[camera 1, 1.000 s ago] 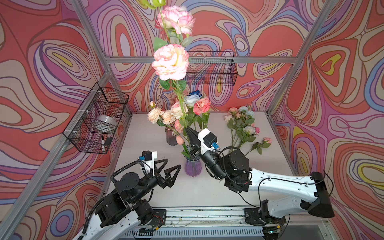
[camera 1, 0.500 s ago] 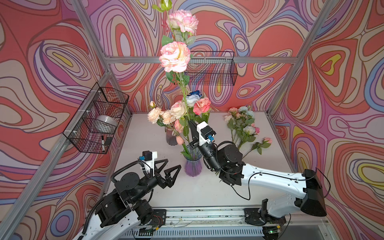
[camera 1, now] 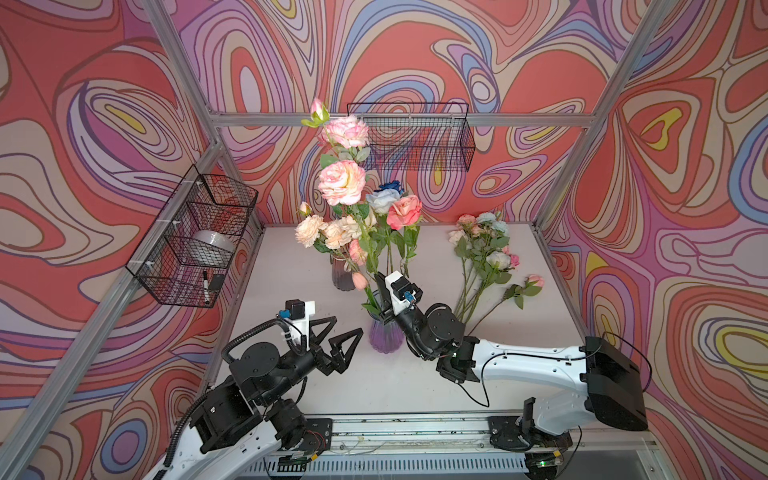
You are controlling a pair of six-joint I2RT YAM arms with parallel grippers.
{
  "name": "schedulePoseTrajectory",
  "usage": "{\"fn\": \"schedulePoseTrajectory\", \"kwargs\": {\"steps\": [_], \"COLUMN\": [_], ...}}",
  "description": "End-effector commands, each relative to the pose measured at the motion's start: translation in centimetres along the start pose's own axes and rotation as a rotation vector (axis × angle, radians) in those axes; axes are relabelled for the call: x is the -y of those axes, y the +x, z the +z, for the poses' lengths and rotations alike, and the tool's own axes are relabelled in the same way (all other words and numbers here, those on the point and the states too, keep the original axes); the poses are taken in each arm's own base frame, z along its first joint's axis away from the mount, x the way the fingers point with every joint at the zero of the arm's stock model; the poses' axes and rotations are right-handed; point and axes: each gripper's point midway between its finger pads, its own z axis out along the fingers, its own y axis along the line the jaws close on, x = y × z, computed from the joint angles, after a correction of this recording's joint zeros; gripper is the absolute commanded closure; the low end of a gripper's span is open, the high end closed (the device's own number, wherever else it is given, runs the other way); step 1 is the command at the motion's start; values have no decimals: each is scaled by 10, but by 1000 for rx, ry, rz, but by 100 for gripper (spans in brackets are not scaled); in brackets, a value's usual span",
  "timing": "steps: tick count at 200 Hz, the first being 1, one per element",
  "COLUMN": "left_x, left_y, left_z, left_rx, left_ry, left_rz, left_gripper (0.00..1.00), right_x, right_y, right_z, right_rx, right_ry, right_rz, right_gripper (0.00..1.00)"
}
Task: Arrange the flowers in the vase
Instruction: 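Carry the pink rose over the blue-purple vase and lower its stem in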
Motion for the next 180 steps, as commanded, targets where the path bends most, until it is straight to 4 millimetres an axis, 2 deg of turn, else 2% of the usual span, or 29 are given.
{"fn": "schedulePoseTrajectory", "kwargs": {"steps": [1,23,68,98,124,161,180], "left_x": [11,15,22,25,20,14,13], "left_y": [-20,-27,-41,-47,-45,-41,-41], "left_z": [-5,-4,2,8,14,15,14], "left_rx": [45,48,49,40,18,5,6], "left_ry": [19,16,1,-12,-43,-69,-75], "left_rz": [5,19,58,73,70,66,65], "left_gripper": [2,4,19,19,16,11,9], "right_x": [7,10,13,11,15,14,14], "right_y": [0,12,39,52,65,70,62], "right_z": [-7,-14,-25,-26,-31,-37,-39], "right_rx": [-15,-58,-154,-217,-264,-306,-293], "right_ry": [26,27,31,29,49,34,19], "right_rz": [65,90,107,105,121,154,171], "right_gripper": [100,100,100,100,100,100,79]}}
